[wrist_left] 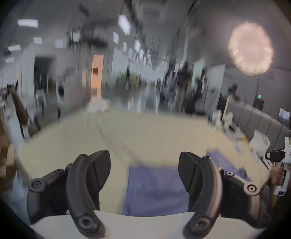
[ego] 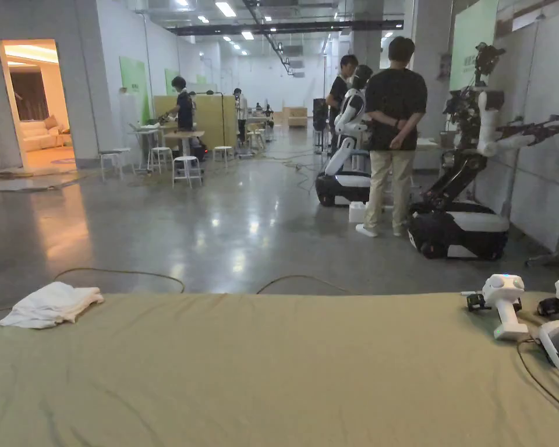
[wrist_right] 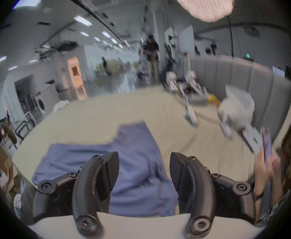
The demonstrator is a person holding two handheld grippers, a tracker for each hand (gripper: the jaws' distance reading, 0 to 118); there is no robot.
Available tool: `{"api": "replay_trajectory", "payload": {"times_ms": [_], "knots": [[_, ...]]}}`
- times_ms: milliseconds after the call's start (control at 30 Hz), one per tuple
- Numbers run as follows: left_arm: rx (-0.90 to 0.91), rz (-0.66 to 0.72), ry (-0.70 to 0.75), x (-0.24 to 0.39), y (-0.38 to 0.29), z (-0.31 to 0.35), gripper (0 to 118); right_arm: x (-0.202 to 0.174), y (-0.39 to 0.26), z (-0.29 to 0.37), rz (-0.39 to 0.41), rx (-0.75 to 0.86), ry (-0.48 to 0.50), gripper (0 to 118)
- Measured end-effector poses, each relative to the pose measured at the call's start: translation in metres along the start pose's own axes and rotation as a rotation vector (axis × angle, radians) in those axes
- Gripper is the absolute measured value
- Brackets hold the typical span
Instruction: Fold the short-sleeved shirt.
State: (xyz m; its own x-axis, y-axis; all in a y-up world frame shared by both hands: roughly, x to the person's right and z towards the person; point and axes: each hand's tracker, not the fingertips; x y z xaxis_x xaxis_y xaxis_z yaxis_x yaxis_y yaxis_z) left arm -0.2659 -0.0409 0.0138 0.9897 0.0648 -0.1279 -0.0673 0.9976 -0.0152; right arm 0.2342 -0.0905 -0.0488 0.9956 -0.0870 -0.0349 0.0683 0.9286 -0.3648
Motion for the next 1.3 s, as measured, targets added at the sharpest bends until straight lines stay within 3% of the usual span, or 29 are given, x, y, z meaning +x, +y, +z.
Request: {"api": "replay_trajectory", "payload": {"times_ms": [33, 133, 333, 367, 400, 433, 467, 533, 600, 833, 967, 1100, 1133, 1167, 1200, 1233, 1300], "knots": [[0.100, -0.038, 0.006, 0.012, 0.020, 0.011, 88, -0.014, 0.016, 0.014, 0.026, 0.077, 0.027, 66], [0.126, -0.128, 0.062, 0.039, 0.060, 0.020, 88, -0.047, 0.048, 0.043, 0.052, 0.225, 0.096, 66], [0.138, -0.096, -0.045, 0.059, 0.064, 0.035, 84, -0.075, 0.067, 0.073, 0.123, 0.383, 0.133, 65], [0.129, -0.107, -0.054, 0.061, 0.065, 0.037, 78, -0.078, 0.069, 0.075, 0.127, 0.383, 0.138, 62], [0.121, -0.119, -0.058, 0.065, 0.067, 0.039, 63, -0.080, 0.070, 0.077, 0.137, 0.378, 0.150, 55], [0.116, -0.132, -0.046, 0.067, 0.067, 0.041, 36, -0.082, 0.070, 0.078, 0.142, 0.374, 0.154, 37], [0.126, -0.154, -0.034, 0.070, 0.066, 0.044, 3, -0.083, 0.069, 0.079, 0.146, 0.372, 0.155, 3], [0.158, -0.171, -0.008, 0.072, 0.065, 0.050, 2, -0.085, 0.066, 0.080, 0.160, 0.389, 0.123, 0], [0.125, -0.149, -0.066, 0.072, 0.071, 0.052, 0, -0.084, 0.066, 0.079, 0.146, 0.369, 0.149, 0], [0.085, -0.154, -0.088, 0.072, 0.072, 0.044, 0, -0.086, 0.065, 0.070, 0.145, 0.352, 0.164, 0], [0.018, -0.055, -0.104, 0.056, 0.060, 0.019, 0, -0.084, 0.059, 0.059, 0.149, 0.322, 0.165, 0], [-0.190, 0.019, -0.123, 0.030, 0.030, -0.044, 0, -0.076, 0.044, 0.041, 0.121, 0.209, 0.170, 0], [-0.238, 0.049, -0.117, 0.021, 0.015, -0.066, 4, -0.076, 0.040, 0.034, 0.107, 0.173, 0.172, 0], [-0.278, 0.068, -0.119, 0.014, 0.004, -0.084, 28, -0.073, 0.036, 0.030, 0.096, 0.149, 0.169, 0], [-0.358, 0.094, -0.128, 0.003, -0.013, -0.112, 60, -0.070, 0.031, 0.025, 0.080, 0.120, 0.164, 0], [-0.481, 0.124, -0.131, -0.005, -0.032, -0.141, 81, -0.066, 0.025, 0.020, 0.065, 0.092, 0.162, 0], [-0.639, 0.213, -0.130, -0.019, -0.071, -0.192, 86, -0.059, 0.015, 0.009, 0.029, 0.036, 0.153, 0]]}}
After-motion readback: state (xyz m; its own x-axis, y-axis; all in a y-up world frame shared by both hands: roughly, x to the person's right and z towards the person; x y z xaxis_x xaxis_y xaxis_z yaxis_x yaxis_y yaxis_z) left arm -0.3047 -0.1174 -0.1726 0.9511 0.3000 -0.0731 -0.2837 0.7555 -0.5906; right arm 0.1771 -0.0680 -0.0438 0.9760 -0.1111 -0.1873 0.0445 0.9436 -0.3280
